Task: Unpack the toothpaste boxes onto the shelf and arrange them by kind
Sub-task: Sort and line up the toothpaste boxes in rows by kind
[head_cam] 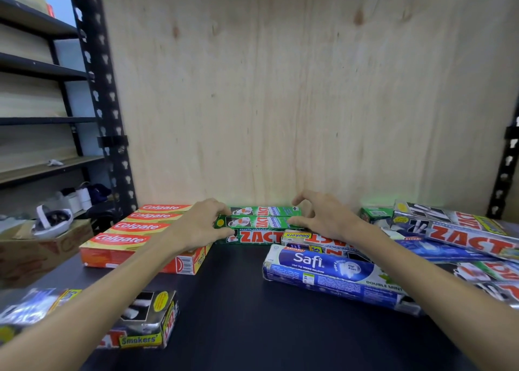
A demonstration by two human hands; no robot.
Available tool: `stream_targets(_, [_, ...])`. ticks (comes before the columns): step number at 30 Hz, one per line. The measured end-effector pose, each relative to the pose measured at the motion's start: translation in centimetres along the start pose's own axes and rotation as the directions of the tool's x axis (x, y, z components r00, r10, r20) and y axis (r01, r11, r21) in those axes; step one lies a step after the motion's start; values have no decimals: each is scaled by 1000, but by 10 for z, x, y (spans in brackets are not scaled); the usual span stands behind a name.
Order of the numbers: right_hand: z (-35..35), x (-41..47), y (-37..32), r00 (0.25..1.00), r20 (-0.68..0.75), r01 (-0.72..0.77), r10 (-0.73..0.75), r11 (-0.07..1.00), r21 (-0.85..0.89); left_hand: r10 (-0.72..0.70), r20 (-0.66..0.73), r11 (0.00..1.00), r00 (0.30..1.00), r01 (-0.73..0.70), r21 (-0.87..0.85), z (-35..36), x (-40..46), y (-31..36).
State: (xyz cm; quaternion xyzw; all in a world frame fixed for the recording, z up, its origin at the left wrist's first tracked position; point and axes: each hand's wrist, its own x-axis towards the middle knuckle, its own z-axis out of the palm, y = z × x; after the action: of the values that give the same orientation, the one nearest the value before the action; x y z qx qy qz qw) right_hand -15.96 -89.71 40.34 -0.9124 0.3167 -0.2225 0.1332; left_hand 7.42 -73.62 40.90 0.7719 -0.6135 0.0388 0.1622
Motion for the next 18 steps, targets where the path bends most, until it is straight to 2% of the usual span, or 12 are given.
stream_targets(5, [-4,-12,0,998,-52,-26,26,1000,7,1,45,999,999,-2,36,-2,-5,7])
stream_targets(8, [-15,-30,-4,996,-71,-46,48,999,22,13,13,1000,1000,-13,22,-4,-10,20])
stream_targets(12, [-33,-62,-8,997,-53,-55,58,997,56,162,-76,962,984,-174,-210,-2,-24,58])
stream_targets(15, [-48,-92,-10,996,-3,-88,88,996,34,284,23,912,959,-263,-314,2,-36,92])
stream_targets(18, [-57,-124,-9,985,101,-119,137,978,-169,353,159,900,922,-288,-329,13,-40,112])
